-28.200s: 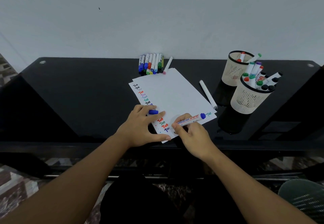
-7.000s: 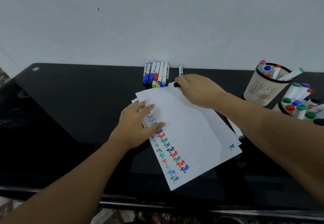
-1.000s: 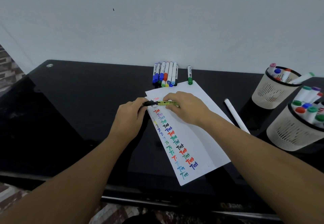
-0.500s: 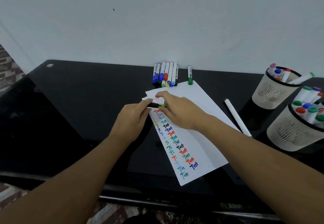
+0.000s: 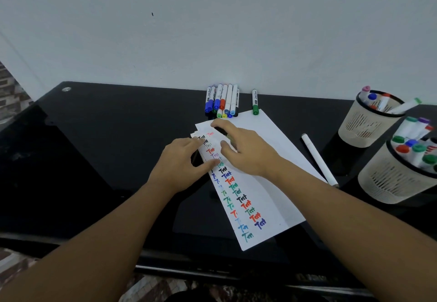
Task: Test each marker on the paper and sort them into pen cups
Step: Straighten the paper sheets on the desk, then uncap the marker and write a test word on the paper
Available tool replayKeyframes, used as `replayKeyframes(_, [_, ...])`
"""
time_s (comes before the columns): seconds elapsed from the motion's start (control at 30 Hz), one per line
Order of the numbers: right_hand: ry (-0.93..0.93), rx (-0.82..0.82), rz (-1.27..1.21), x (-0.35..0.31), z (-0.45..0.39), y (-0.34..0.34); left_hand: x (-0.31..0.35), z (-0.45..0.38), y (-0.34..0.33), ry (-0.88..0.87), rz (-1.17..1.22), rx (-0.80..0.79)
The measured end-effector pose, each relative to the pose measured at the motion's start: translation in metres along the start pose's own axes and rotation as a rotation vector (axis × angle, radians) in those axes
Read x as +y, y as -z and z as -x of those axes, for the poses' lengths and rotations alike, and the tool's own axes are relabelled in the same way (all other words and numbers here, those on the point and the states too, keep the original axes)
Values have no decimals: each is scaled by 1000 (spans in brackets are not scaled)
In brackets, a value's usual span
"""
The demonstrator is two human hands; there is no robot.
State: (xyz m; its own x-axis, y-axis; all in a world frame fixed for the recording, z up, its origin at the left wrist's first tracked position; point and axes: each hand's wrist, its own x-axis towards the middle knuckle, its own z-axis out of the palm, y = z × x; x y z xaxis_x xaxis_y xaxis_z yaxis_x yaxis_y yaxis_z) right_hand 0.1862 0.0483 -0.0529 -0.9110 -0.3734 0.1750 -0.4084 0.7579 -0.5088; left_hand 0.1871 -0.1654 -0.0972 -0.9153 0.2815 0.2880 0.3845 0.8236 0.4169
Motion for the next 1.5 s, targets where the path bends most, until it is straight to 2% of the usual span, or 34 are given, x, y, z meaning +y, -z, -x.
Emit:
replayKeyframes(0.27, [-74,66,-102,6,11,2,0,-1,0,30,-12,-29])
replayKeyframes(0.4, [-201,84,-157,16,11,11,-4,1,1,20,-14,-23])
replayKeyframes(0.5, [-306,134,-62,29,22,21,-3,2,3,18,-37,-87])
replayKeyframes(0.67, [-418,317,98,56,47,53,9,-4,7,93,-148,-326])
replayKeyframes(0.83, [-539,382,325,74,71,68,15,4,-3,86,-253,-359])
replayKeyframes(1.07, [-627,319,334,84,88,61,16,5,-3,80,-255,-326])
replayKeyframes(1.5, [-600,236,350,110,96,62,18,3,-4,90,-227,-315])
